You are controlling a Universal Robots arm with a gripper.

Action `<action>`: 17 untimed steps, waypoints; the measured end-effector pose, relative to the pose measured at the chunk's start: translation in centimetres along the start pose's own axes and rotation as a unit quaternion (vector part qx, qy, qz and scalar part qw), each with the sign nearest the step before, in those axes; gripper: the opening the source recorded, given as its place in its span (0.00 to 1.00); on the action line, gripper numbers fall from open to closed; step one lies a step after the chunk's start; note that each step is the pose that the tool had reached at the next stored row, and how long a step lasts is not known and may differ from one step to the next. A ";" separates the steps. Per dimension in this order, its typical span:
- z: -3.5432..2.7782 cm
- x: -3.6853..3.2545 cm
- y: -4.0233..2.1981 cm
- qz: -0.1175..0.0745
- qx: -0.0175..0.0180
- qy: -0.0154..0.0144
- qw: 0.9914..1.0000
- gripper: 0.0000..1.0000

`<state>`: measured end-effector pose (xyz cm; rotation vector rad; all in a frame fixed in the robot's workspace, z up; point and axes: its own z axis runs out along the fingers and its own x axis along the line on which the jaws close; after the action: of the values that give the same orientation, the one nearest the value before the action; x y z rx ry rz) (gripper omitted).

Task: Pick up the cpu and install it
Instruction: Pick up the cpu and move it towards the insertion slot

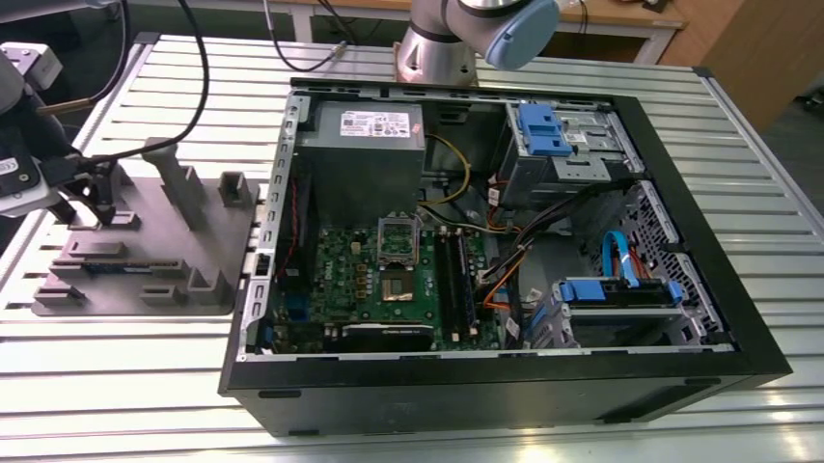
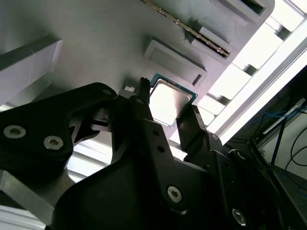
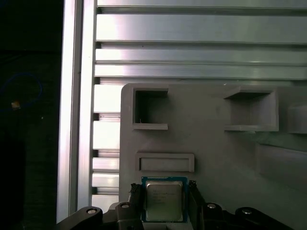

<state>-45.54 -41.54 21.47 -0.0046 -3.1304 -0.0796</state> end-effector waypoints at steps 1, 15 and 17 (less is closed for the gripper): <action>-0.08 0.00 0.00 0.000 0.000 0.000 1.000 0.47; -0.55 0.01 0.03 0.000 0.000 0.000 1.000 0.47; -0.60 0.01 0.03 0.000 0.000 0.000 1.000 0.47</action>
<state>-45.54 -41.54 22.07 -0.0047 -3.1304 -0.0796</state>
